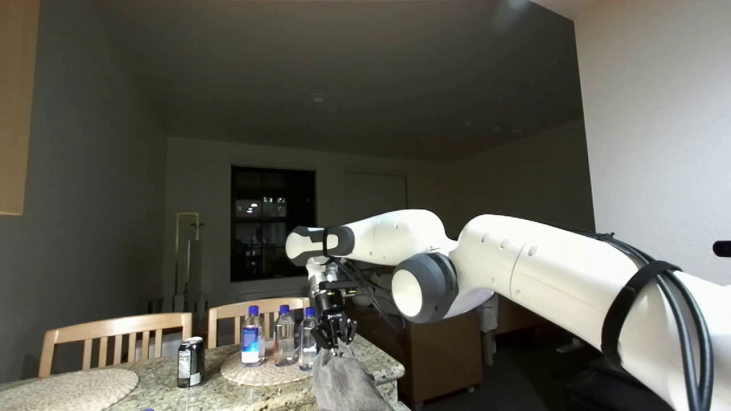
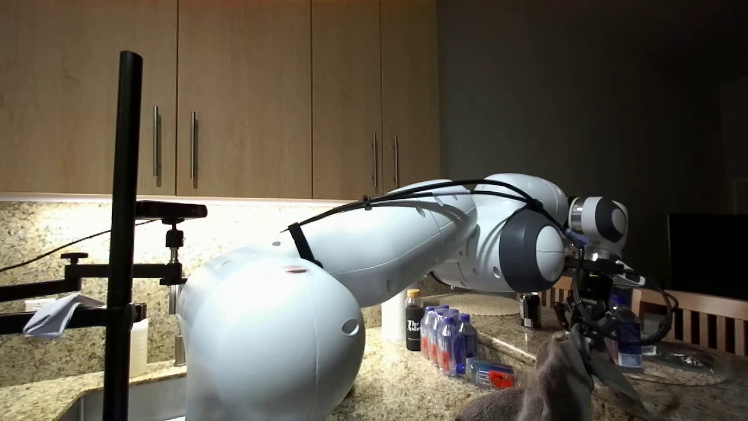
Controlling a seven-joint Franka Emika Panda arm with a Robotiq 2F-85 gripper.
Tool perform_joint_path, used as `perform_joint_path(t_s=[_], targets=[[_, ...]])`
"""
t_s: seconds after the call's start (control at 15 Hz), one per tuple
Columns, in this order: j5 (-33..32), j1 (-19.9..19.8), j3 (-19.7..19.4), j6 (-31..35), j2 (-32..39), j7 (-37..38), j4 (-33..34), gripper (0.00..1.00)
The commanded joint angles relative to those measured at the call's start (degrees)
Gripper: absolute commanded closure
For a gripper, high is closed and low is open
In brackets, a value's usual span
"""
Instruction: Put the towel on top of the teddy bear
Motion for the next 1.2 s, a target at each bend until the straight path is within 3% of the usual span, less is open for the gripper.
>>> perform_joint_path(t_s=[0.0,0.2,0.67,0.73,0.8,0.93,1.0,1.07,1.13], targets=[[-0.73,0.20,-1.71,8.80,0.09,6.11,0.57,0.91],[-3.62,0.94,-4.53,11.77,-0.63,6.76,-0.89,0.91],[-7.09,-0.40,-9.00,5.34,-1.22,4.86,-2.53,0.91],[-9.09,-1.94,-6.88,1.58,2.32,5.13,4.02,0.91],[-7.98,-0.93,-9.24,3.26,-0.79,4.38,-2.46,0.91],[-8.05,-1.39,-9.38,1.97,-0.11,4.00,-2.53,0.91],[-9.71,-2.97,-7.03,-1.39,3.40,4.40,3.83,0.91],[-9.93,-3.35,-6.91,-2.30,3.69,4.29,3.95,0.91],[-8.70,-2.48,-8.79,-0.32,0.67,3.97,-2.15,0.91]])
